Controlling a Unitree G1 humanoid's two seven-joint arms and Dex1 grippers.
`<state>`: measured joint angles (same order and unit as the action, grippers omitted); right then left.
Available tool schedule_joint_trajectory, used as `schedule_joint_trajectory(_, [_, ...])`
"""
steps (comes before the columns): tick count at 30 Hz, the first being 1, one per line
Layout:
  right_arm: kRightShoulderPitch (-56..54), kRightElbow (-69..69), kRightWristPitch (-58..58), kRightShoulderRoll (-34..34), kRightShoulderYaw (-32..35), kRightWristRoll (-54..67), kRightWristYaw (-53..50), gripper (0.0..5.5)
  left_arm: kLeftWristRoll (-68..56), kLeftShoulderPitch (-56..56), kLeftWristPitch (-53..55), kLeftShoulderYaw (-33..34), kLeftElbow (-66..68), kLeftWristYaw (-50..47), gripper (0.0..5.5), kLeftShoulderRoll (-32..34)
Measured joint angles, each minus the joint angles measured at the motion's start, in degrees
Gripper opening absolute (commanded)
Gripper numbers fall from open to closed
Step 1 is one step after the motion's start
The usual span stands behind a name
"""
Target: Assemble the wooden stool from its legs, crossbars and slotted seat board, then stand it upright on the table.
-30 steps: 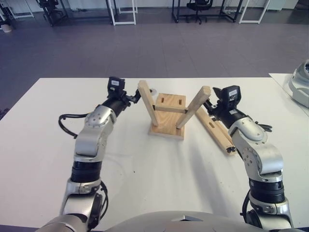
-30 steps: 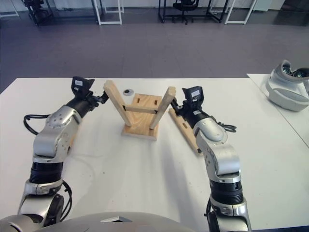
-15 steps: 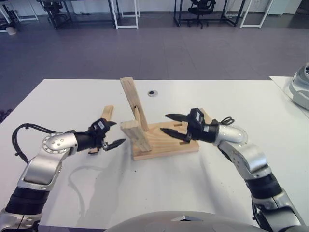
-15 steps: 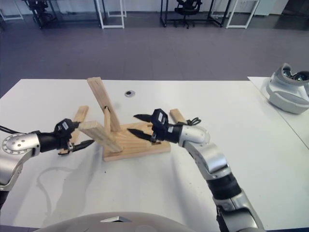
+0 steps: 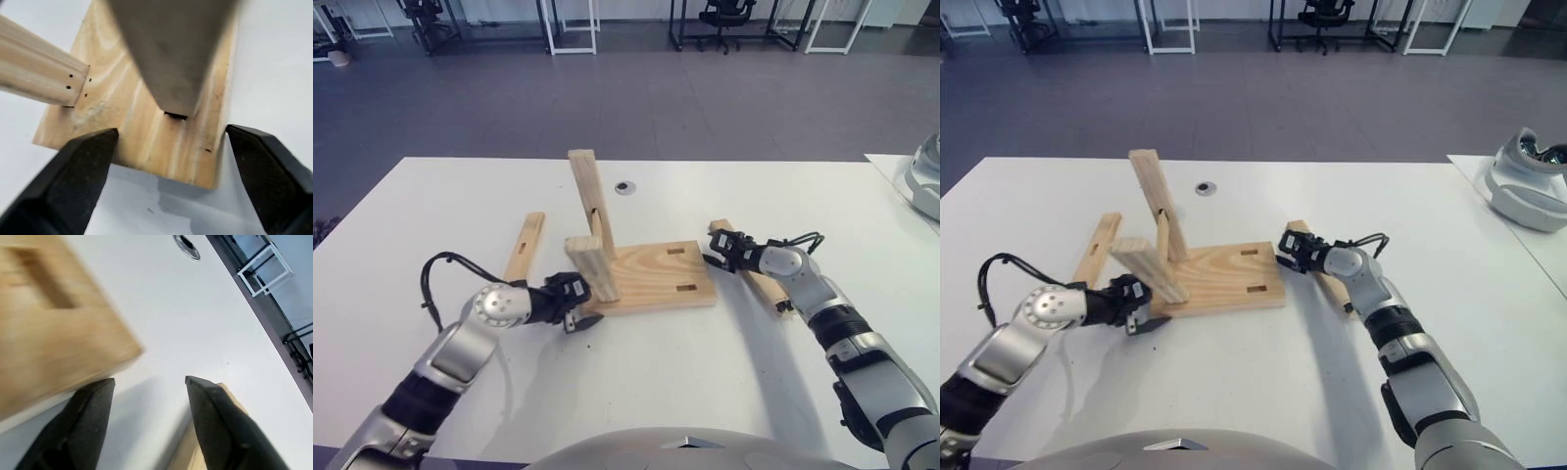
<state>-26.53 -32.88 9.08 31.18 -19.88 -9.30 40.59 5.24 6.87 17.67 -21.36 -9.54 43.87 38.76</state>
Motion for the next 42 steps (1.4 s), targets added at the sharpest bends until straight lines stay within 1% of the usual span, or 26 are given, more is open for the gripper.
schedule_joint_trajectory(2, [3.9, 5.9, 1.6, 3.3, 0.2, 2.8, 6.3, 2.72, 2.2, 1.7, -2.6, -0.9, 3.2, -2.7, 4.09, -1.3])
schedule_joint_trajectory(4, [9.5, 14.1, 3.1, 4.6, -0.2, 7.7, 13.6, 2.72, 2.6, 3.1, -5.9, -0.5, 7.0, -3.7, 4.09, -0.5])
schedule_joint_trajectory(7, [11.9, 20.4, 2.8, 5.1, 0.9, 11.9, 17.7, 2.72, 1.9, 2.9, -13.2, 1.3, 10.8, -2.8, 4.09, 0.6])
schedule_joint_trajectory(9, [10.9, 20.0, 2.8, 4.7, 2.0, 11.7, 17.2, 2.72, -0.4, 1.2, -17.1, 2.7, 11.2, -0.6, 4.09, 2.0])
schedule_joint_trajectory(11, [7.9, 15.9, 3.3, 4.1, 3.2, 9.8, 14.1, 2.72, -2.4, -0.8, -20.2, 4.0, 11.3, 1.7, 4.09, 3.7])
schedule_joint_trajectory(14, [-3.4, 0.4, 5.2, 0.1, 4.8, 4.0, 1.8, 2.72, -5.0, -2.3, -21.8, 5.8, 11.7, 4.8, 4.09, 4.4])
schedule_joint_trajectory(17, [-12.9, -17.5, 6.3, -7.0, 5.4, 0.1, -11.0, 2.72, -8.8, -4.4, -19.9, 6.6, 7.9, 7.6, 4.09, 4.3])
schedule_joint_trajectory(19, [-16.6, -26.4, 7.2, -10.0, 5.0, -2.2, -15.6, 2.72, -10.3, -6.9, -16.8, 4.7, 3.6, 9.9, 4.09, 3.8])
schedule_joint_trajectory(22, [-19.2, -34.9, 9.2, -12.9, 3.0, -4.8, -15.2, 2.72, -11.4, -9.4, -13.0, 1.8, -1.2, 11.9, 4.09, 3.1])
schedule_joint_trajectory(25, [-21.0, -38.4, 12.7, -13.2, 2.1, -5.8, -7.4, 2.72, -11.1, -8.1, -12.2, 0.5, 0.5, 11.7, 4.09, 2.4])
schedule_joint_trajectory(26, [-21.0, -38.7, 14.4, -13.0, 2.5, -5.3, -3.2, 2.72, -10.6, -6.7, -12.2, -0.1, 2.1, 11.3, 4.09, 1.6])
schedule_joint_trajectory(28, [-20.8, -39.0, 17.0, -12.6, 3.5, -3.8, 3.3, 2.72, -9.0, -3.4, -12.4, -1.1, 5.1, 9.5, 4.09, 0.5])
schedule_joint_trajectory(31, [-18.2, -37.7, 21.8, -9.7, 5.9, 0.3, 15.2, 2.72, -8.0, 0.5, -12.9, -1.4, 8.7, 7.0, 4.09, 0.2])
schedule_joint_trajectory(34, [-12.0, -32.5, 24.6, -10.1, 7.5, 4.9, 21.0, 2.72, -5.6, 2.6, -13.0, -1.5, 10.9, 5.1, 4.09, 0.4])
schedule_joint_trajectory(36, [-6.4, -26.5, 25.3, -10.8, 8.0, 7.2, 21.3, 2.72, -3.2, 4.2, -13.2, -1.6, 12.3, 4.7, 4.09, 1.2])
schedule_joint_trajectory(39, [-1.2, -18.2, 24.5, -10.4, 8.0, 7.2, 19.2, 2.72, -2.2, 6.4, -13.5, -1.6, 14.5, 4.6, 4.09, 1.1])
schedule_joint_trajectory(41, [1.3, -14.7, 23.3, -10.6, 8.6, 6.4, 13.6, 2.72, -2.0, 6.7, -13.5, -1.4, 15.3, 3.8, 4.09, 0.8])
schedule_joint_trajectory(42, [2.0, -12.9, 22.4, -11.0, 9.8, 5.8, 8.8, 2.72, -2.0, 6.4, -13.4, -0.8, 15.1, 2.7, 4.09, 0.1])
